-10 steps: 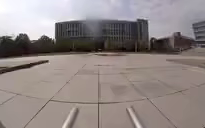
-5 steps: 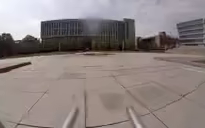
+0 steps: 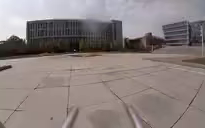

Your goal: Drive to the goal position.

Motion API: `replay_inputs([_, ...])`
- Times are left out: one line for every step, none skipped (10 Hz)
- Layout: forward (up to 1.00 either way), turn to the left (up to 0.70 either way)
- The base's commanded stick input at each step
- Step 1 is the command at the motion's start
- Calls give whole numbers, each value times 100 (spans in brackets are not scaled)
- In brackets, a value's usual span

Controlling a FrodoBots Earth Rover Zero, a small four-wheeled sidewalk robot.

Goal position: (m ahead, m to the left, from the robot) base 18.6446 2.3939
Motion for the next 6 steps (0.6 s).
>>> replay_inputs([100, 2])
replay_inputs([100, 2])
replay_inputs([100, 2])
replay_inputs([100, 2])
replay_inputs([100, 2])
replay_inputs([100, 2])
